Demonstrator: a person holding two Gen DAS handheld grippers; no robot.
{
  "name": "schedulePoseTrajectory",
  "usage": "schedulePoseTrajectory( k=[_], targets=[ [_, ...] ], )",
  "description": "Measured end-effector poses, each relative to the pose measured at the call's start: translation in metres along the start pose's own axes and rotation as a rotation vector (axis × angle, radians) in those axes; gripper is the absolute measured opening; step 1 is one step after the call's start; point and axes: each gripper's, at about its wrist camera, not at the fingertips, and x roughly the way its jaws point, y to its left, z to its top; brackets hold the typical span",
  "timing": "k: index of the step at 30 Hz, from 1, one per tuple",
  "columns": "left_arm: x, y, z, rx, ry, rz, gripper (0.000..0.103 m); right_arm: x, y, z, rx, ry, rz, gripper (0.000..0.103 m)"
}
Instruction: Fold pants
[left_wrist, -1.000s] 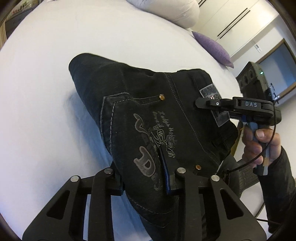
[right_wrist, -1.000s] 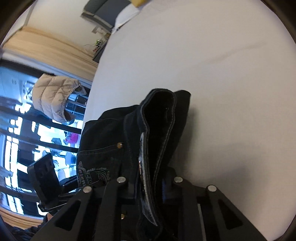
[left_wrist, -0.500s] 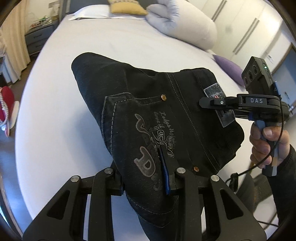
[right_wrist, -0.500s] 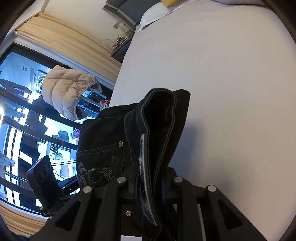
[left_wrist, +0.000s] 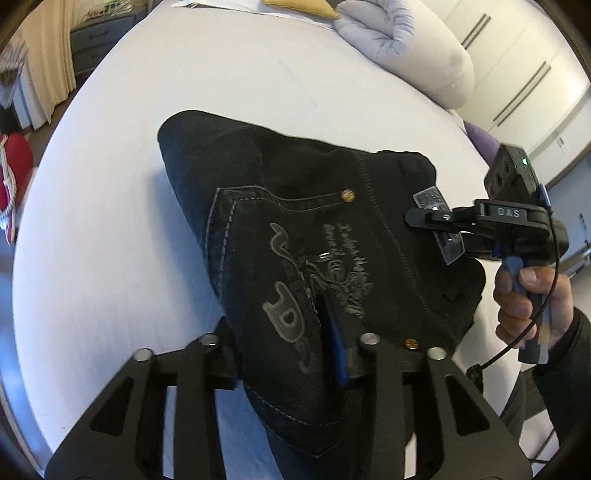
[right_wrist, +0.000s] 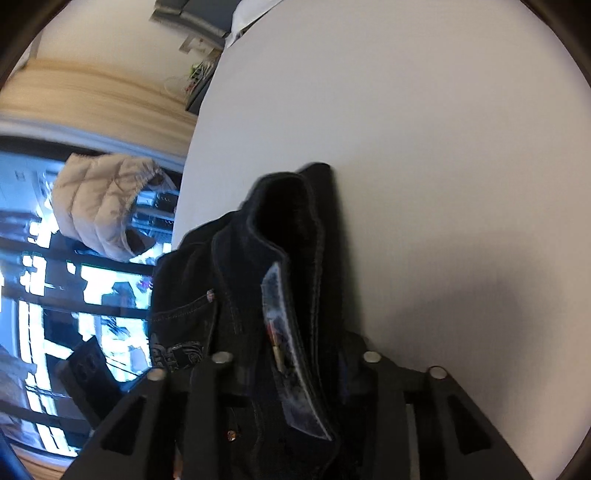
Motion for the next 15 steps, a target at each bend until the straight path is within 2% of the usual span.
schedulePoseTrajectory(
  k=[3, 6, 7, 8, 11, 15],
  targets=[
    [0.001, 0.017, -0.006, -0.062, -0.016, -0.051, 0.047, 0.0, -0.003, -0.003, 0.008, -0.017, 0.034, 0.04],
    [-0.011, 0.028, -0.017, -0.094, -0.031, -0.051, 0.05, -0.011, 0.009, -0.01, -0.021, -0.065, -0.038, 0.05],
    [-0.014, 0.027, -0.018, -0.094, -0.042, -0.031, 0.051, -0.017, 0.014, -0.013, -0.046, -0.089, -0.068, 0.054],
    [-0.023, 0.027, -0.022, -0.093, -0.064, -0.011, 0.056, -0.026, 0.021, -0.019, -0.078, -0.122, -0.097, 0.055],
    [-0.063, 0.026, -0.044, -0.078, -0.171, 0.079, 0.085, -0.06, 0.039, -0.039, -0.147, -0.234, -0.159, 0.065],
    [-0.135, -0.008, -0.065, 0.009, -0.382, 0.227, 0.095, -0.105, 0.072, -0.075, -0.249, -0.387, -0.217, 0.074]
  ],
)
